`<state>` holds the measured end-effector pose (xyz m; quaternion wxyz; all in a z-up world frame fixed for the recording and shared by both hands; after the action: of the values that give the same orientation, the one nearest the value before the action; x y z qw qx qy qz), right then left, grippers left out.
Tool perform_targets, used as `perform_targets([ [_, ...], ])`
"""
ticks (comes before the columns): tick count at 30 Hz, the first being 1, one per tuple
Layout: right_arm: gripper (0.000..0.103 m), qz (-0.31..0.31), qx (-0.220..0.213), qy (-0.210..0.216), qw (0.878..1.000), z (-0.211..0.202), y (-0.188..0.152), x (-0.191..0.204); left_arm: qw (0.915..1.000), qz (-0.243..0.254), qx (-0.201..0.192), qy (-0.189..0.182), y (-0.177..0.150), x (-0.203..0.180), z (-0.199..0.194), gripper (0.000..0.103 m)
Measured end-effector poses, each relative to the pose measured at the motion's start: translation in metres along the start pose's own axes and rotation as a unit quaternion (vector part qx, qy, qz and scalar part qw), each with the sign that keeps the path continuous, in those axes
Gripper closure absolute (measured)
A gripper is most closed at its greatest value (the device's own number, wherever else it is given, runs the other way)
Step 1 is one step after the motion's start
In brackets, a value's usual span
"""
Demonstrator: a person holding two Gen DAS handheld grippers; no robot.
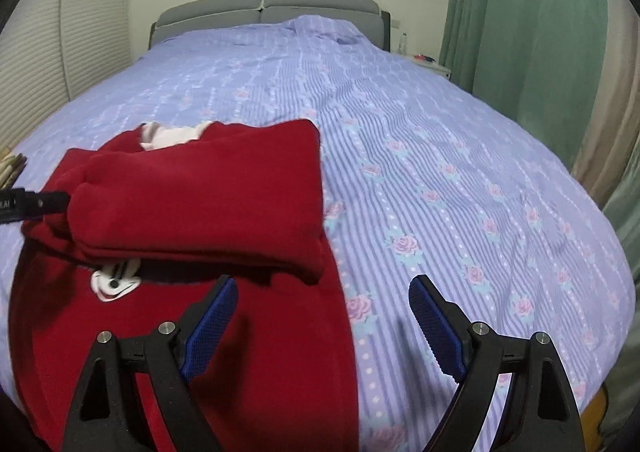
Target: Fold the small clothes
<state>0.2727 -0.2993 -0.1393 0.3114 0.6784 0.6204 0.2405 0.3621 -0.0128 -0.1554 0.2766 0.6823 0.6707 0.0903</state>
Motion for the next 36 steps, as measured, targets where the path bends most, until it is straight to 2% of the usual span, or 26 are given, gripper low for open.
perform_targets([
  [1, 0.015, 0.001, 0.008, 0.007, 1.000, 0.006, 0.001, 0.000, 1.0000, 0.002, 0.000, -0.004, 0.002, -0.002, 0.002, 0.040],
  [2, 0.015, -0.005, 0.015, 0.015, 1.000, 0.011, 0.001, 0.002, 1.0000, 0.003, 0.001, -0.009, 0.003, -0.003, 0.004, 0.056],
  [3, 0.015, -0.012, 0.020, 0.019, 1.000, 0.015, 0.000, 0.004, 0.9999, -0.001, 0.002, -0.013, 0.005, -0.004, 0.005, 0.068],
  [5, 0.015, -0.025, 0.026, 0.020, 0.999, 0.023, 0.001, 0.009, 0.9999, -0.003, -0.006, -0.010, 0.008, -0.004, 0.004, 0.078],
  [8, 0.016, -0.027, 0.036, 0.032, 0.998, 0.032, 0.003, 0.010, 0.9995, 0.010, -0.026, -0.017, 0.014, -0.010, -0.010, 0.086],
  [10, 0.016, -0.018, 0.026, 0.045, 0.998, 0.030, 0.007, 0.006, 0.9979, 0.023, -0.057, -0.021, 0.021, -0.018, -0.028, 0.087],
  [12, 0.016, 0.002, 0.017, 0.061, 0.998, 0.025, 0.012, -0.001, 0.9948, 0.026, -0.090, -0.040, 0.031, -0.028, -0.051, 0.088],
  [15, 0.015, 0.024, 0.023, 0.077, 0.997, 0.029, 0.015, -0.008, 0.9891, 0.033, -0.130, -0.062, 0.048, -0.040, -0.079, 0.089],
  [17, 0.015, 0.032, 0.031, 0.088, 0.995, 0.032, 0.013, -0.009, 0.9860, 0.042, -0.146, -0.070, 0.054, -0.046, -0.090, 0.089],
  [21, 0.016, 0.014, 0.041, 0.086, 0.995, 0.035, 0.006, -0.003, 0.9816, 0.069, -0.168, -0.059, 0.060, -0.054, -0.104, 0.090],
  [24, 0.015, 0.027, 0.047, 0.091, 0.994, 0.040, 0.004, -0.006, 0.9810, 0.073, -0.167, -0.065, 0.058, -0.056, -0.106, 0.090],
  [27, 0.016, 0.048, 0.037, 0.074, 0.995, 0.038, 0.008, -0.014, 0.9816, 0.076, -0.166, -0.058, 0.053, -0.052, -0.101, 0.090],
  [31, 0.015, 0.102, -0.009, 0.040, 0.994, 0.017, 0.015, -0.047, 0.9885, 0.068, -0.127, -0.046, 0.037, -0.041, -0.069, 0.091],
  [34, 0.016, 0.049, -0.001, -0.011, 0.999, 0.020, 0.014, -0.049, 0.9925, 0.073, -0.098, -0.011, 0.019, -0.032, -0.038, 0.091],
  [36, 0.016, 0.013, 0.019, -0.022, 0.999, 0.028, 0.009, -0.037, 0.9934, 0.073, -0.088, 0.010, 0.009, -0.022, -0.026, 0.091],
])
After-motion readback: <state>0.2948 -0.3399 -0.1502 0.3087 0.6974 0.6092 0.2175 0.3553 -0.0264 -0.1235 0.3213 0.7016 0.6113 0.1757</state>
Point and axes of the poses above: each gripper's, at about its wrist camera, not at the fingertips, and z roughly the way its jaws point, x to its left, y to its top, the point moved 6 cm from there along z, roughly the way its jaws point, and after that the axes turned 3 degrees about x, right-handed, at the moved point
